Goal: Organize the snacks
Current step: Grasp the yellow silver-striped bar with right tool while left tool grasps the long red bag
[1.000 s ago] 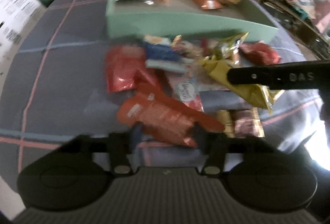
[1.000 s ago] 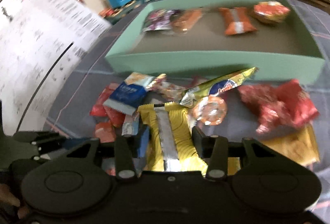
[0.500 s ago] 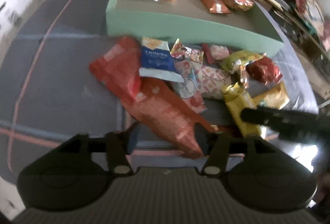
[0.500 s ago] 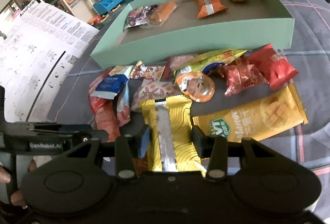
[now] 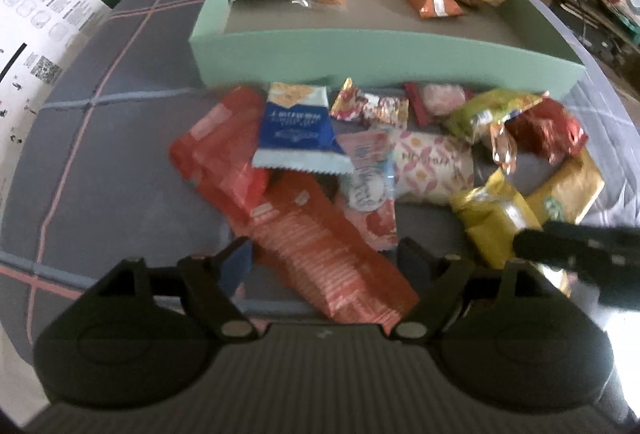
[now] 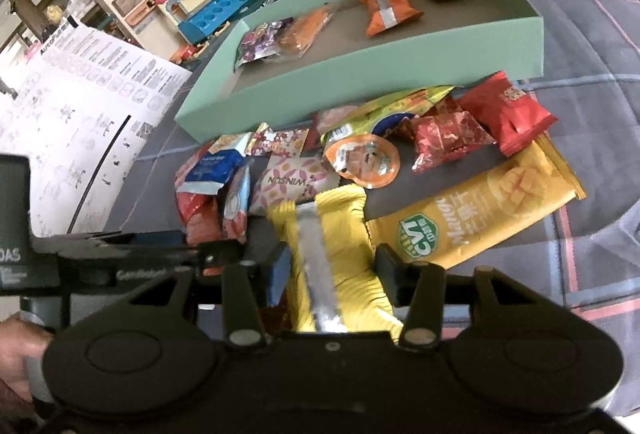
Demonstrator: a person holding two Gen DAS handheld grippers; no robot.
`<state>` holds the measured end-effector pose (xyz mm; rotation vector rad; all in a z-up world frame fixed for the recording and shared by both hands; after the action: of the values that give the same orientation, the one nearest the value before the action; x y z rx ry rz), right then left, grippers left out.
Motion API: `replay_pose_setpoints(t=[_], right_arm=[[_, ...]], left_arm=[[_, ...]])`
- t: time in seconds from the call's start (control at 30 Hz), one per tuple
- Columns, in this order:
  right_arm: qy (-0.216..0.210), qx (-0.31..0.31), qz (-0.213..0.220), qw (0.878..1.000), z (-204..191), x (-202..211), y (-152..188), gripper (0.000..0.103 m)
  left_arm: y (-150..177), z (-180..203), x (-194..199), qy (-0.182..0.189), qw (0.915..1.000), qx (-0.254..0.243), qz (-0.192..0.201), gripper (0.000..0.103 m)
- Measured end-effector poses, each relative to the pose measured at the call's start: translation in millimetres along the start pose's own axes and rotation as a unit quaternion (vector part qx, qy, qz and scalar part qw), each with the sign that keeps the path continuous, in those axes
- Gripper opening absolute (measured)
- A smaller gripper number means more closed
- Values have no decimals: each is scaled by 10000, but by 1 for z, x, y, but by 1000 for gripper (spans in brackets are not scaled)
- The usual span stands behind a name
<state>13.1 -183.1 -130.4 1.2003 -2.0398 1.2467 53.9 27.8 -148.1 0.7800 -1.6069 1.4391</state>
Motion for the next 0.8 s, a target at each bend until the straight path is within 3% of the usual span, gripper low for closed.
replay_pose_setpoints(t=[0.17,0.3,0.43,0.53,0.63,0.8], right_arm=[[81,342,-57,9994,-11,-7,3,61],[229,729,-161,9969,-24,-16,8,61],[617,1363,-151,9886,-36,-23,14,57],[677,1444,-136,9871,-42,-27,12,52],[635,1266,-174,9898,-43,-29,8,50],[342,753,-184,9964,-38,-19,-1,49]], left_arm=[[16,-27,5,-97,9999,99,-31,81],[18,-37,9,34,9997,261,-3,80],[17,-27,6,-52,9999,-129,39,75],[14,-16,7,-15,9989,-403,233,55],[9,-17,12,78,9990,-294,341,27],[16,-26,22,451,9986,-92,245,23]])
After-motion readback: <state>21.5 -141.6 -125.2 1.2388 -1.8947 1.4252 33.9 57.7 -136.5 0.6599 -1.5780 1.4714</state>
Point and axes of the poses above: each gripper's, at about its wrist camera, not at the fingertips, and x roughly against the way its jaws point, z to its right, y to its underside, the point moved 9 cm from there along -x, roughly the way its jaws point, and after that the axes turned 5 degrees about -x, right-handed, at the moved point
